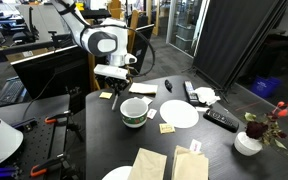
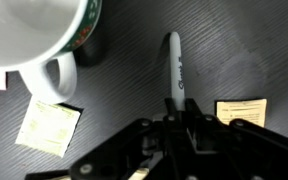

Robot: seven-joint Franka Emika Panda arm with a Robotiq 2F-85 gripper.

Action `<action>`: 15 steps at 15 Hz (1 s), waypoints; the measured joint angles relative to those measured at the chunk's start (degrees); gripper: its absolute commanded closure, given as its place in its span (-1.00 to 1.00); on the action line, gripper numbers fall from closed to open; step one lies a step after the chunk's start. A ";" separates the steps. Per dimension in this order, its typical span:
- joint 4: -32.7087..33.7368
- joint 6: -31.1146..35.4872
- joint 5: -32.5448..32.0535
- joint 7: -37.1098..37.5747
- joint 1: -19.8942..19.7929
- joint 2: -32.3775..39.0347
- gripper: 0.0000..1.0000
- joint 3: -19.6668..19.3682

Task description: Take the black marker out of the green and white mug

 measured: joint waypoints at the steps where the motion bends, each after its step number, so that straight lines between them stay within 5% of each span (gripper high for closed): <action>1: 0.67 0.00 -0.26 0.48 -0.08 0.96 0.67 0.09; 2: 1.24 0.00 -0.50 0.77 -0.13 1.75 0.17 0.18; 4: 2.13 0.00 -0.85 1.53 -0.19 2.84 0.09 0.37; 11: 2.93 0.00 -3.36 4.99 -0.27 3.23 -0.94 0.59; 15: 2.19 0.17 -5.19 6.43 -0.26 0.51 -1.00 1.03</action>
